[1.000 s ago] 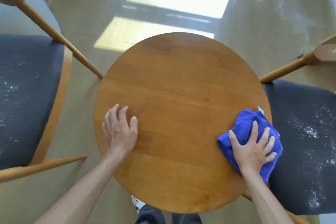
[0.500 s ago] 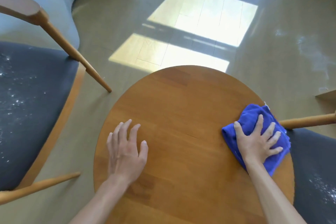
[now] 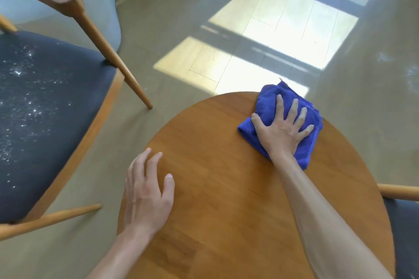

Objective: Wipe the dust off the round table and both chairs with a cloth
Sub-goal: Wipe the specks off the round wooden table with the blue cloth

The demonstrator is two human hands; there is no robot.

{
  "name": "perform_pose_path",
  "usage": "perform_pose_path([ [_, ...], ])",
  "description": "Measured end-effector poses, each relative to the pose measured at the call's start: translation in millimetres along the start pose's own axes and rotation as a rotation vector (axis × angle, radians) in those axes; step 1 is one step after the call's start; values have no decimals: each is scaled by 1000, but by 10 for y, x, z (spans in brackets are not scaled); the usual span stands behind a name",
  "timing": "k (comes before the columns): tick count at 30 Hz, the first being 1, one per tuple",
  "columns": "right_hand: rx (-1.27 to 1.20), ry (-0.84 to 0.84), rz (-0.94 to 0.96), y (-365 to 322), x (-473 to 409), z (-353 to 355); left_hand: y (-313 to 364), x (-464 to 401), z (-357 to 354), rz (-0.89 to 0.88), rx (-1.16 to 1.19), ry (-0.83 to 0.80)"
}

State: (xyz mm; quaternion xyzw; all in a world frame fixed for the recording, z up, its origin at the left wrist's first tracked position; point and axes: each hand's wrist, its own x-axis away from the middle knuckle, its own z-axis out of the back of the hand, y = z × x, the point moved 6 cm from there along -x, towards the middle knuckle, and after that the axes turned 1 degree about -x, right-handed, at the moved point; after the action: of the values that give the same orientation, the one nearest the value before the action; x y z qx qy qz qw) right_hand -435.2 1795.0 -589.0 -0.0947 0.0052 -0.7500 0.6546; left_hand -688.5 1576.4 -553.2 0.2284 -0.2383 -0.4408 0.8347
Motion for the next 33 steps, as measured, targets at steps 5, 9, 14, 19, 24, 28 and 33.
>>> perform_pose_path([
  [5,-8,-45,259,-828,483,-148,-32,22,99,13,42,6],
  [9,-42,-89,459,-1342,1101,-248,-60,66,236,43,55,35],
  [14,-71,-66,657,-1575,1885,-308,-227,170,397,114,45,77],
  [19,-155,4,804,-1524,2557,-292,-362,360,570,173,64,110],
  [24,-178,-9,910,-1408,3151,-302,-500,617,895,186,35,141],
  [28,-234,-141,896,-1392,3451,-181,-721,827,1293,233,31,201],
  [33,-470,-352,796,-1590,3707,28,-988,1025,1729,278,69,278],
])
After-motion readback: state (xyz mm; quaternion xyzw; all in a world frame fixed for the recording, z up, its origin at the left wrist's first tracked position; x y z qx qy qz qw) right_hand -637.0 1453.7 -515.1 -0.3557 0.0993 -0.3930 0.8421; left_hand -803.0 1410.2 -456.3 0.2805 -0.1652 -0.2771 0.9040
